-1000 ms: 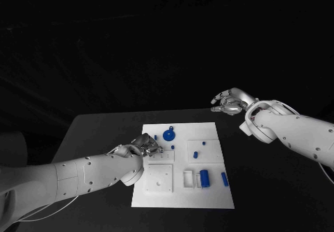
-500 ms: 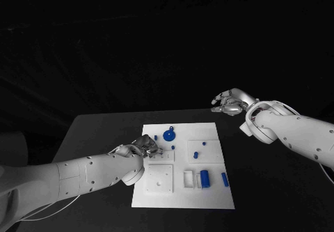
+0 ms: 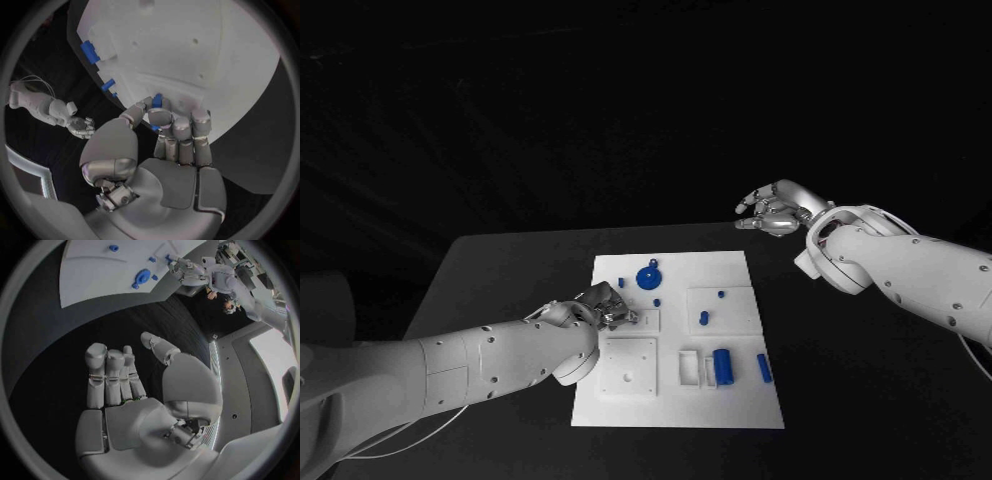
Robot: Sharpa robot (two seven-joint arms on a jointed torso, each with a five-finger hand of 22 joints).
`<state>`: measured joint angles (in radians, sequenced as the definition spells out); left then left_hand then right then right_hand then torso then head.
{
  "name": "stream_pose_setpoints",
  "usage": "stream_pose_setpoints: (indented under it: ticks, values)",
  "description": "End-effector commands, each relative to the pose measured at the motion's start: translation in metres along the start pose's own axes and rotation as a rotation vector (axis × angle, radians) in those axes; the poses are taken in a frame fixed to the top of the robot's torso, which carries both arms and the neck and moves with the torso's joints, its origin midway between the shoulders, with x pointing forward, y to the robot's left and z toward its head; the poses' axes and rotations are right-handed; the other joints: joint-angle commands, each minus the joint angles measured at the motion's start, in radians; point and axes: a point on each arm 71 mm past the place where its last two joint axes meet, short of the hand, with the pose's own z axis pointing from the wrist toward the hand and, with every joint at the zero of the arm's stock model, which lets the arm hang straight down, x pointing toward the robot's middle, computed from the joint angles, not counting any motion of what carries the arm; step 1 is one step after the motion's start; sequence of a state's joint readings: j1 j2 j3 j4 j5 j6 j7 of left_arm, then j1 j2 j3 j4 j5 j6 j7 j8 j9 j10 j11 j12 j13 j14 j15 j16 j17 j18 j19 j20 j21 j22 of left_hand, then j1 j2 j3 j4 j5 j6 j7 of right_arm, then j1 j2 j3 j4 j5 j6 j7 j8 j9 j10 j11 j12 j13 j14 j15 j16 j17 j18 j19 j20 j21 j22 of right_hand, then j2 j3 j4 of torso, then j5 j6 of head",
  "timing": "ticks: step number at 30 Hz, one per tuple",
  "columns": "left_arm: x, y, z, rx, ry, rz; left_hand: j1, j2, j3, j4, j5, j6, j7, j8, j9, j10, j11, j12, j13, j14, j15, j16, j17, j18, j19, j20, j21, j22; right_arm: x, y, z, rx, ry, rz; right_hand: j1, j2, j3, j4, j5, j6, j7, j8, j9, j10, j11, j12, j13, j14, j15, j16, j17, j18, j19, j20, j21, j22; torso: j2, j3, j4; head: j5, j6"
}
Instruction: Assemble the parts on the task board
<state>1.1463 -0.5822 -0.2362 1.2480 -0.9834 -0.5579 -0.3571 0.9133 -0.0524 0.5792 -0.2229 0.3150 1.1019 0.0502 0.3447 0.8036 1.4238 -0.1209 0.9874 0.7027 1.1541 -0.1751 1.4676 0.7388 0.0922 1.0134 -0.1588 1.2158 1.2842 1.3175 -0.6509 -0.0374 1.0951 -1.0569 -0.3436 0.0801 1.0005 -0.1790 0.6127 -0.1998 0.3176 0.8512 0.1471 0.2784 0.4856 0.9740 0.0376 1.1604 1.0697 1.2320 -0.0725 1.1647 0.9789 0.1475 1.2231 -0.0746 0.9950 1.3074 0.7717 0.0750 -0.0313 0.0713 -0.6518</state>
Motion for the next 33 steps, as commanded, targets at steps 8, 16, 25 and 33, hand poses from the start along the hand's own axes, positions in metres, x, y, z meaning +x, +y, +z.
stream_pose_setpoints:
  ticks: [8,16,25,33]
  values:
    - [0.0073,0.0025,-0.0008,-0.017,0.065,0.034,0.008,0.018,0.002,0.000,0.004,0.141,-0.071,0.004,-0.002,-0.018,-0.010,0.008,-0.001,0.048,-0.056,0.005,0.000,0.021,-0.006,-0.109,0.005,0.002,0.0013,0.0020,0.0000,-0.010,0.014,0.002,-0.008,-0.001,0.002,0.006,0.006,-0.001,0.006,-0.004,0.001,-0.003,0.003,0.006,-0.002,0.007,0.003,-0.006,0.002,0.114,0.004,-0.006,-0.005,0.018,-0.001,-0.0005,0.0021,-0.001,-0.002]
    - [0.0073,0.0036,-0.0007,-0.023,0.072,0.027,0.009,0.022,0.004,-0.006,0.014,0.141,-0.071,0.007,-0.002,-0.018,-0.010,0.010,-0.002,0.047,-0.056,0.006,0.001,0.021,-0.008,-0.109,0.005,0.003,0.0017,0.0023,0.0003,-0.011,0.016,0.002,-0.008,-0.001,0.002,0.007,0.008,-0.002,0.006,-0.004,0.001,-0.004,0.003,0.006,-0.002,0.007,0.003,-0.006,0.002,0.114,0.004,-0.006,-0.006,0.018,-0.001,-0.0004,0.0010,-0.002,-0.001]
    - [0.0073,0.0037,-0.0006,-0.024,0.073,0.026,0.009,0.024,0.004,-0.008,0.016,0.141,-0.071,0.008,-0.003,-0.018,-0.010,0.010,-0.002,0.047,-0.056,0.007,0.001,0.021,-0.008,-0.108,0.005,0.003,0.0018,0.0023,0.0004,-0.011,0.016,0.002,-0.009,-0.001,0.002,0.007,0.011,-0.002,0.006,-0.004,0.002,-0.004,0.003,0.007,-0.002,0.007,0.003,-0.006,0.002,0.114,0.004,-0.006,-0.006,0.018,-0.001,-0.0004,0.0013,-0.003,-0.002]
    - [0.0052,0.0075,0.0007,-0.038,0.071,0.024,0.009,0.027,0.004,-0.014,0.028,0.141,-0.071,0.011,-0.003,-0.018,-0.011,0.012,-0.003,0.047,-0.056,0.008,0.001,0.020,-0.009,-0.108,0.005,0.003,0.0015,0.0019,0.0003,-0.010,0.016,0.002,-0.009,-0.001,0.002,0.007,0.013,-0.002,0.006,-0.004,0.002,-0.004,0.003,0.007,-0.002,0.007,0.003,-0.006,0.002,0.114,0.004,-0.006,-0.006,0.018,-0.001,-0.0010,0.0022,-0.004,-0.001]
